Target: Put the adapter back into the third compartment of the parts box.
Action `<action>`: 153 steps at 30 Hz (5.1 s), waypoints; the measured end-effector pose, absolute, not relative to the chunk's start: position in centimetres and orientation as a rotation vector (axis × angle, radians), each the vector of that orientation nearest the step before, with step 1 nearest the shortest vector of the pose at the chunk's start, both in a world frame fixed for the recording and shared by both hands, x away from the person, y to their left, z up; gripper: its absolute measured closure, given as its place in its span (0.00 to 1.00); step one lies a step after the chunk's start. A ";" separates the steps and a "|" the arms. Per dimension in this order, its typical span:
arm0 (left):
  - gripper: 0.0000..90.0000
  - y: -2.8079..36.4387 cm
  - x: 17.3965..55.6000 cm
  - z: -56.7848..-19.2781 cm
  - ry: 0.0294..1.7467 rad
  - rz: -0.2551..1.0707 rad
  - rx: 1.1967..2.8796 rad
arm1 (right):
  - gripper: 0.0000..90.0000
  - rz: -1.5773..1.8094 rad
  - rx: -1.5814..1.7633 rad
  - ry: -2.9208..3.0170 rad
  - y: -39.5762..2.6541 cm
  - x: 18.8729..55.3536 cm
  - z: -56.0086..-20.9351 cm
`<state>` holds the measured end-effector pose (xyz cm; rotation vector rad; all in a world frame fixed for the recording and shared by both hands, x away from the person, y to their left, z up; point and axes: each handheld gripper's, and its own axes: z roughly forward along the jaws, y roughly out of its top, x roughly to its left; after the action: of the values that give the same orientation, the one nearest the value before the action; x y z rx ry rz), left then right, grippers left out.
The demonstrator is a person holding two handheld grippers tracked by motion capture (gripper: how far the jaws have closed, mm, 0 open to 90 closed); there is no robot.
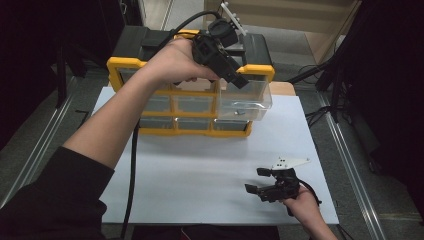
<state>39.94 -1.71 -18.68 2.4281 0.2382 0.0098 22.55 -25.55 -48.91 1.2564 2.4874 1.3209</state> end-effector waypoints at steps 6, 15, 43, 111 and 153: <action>0.41 0.5 39.6 -18.5 0.239 0.003 2.437 | 0.18 1.313 1.255 2.491 -25.5 22.6 -48.9; 0.38 3.8 38.4 -19.5 0.229 -0.023 2.402 | 0.18 1.314 1.265 2.488 -25.5 22.7 -48.9; 0.38 8.2 36.1 -27.6 0.314 -0.006 2.373 | 0.18 1.311 1.270 2.485 -25.6 22.8 -49.0; 0.29 14.0 31.6 -44.2 0.627 0.013 2.292 | 0.18 1.302 1.286 2.492 -25.6 22.7 -49.2; 0.29 22.0 28.0 -46.3 0.818 0.004 2.239 | 0.18 1.293 1.293 2.487 -25.8 22.8 -49.2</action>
<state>28.02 21.99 -46.30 2.2388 0.8177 0.0045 22.79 -25.75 -49.17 1.2930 2.4872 1.2928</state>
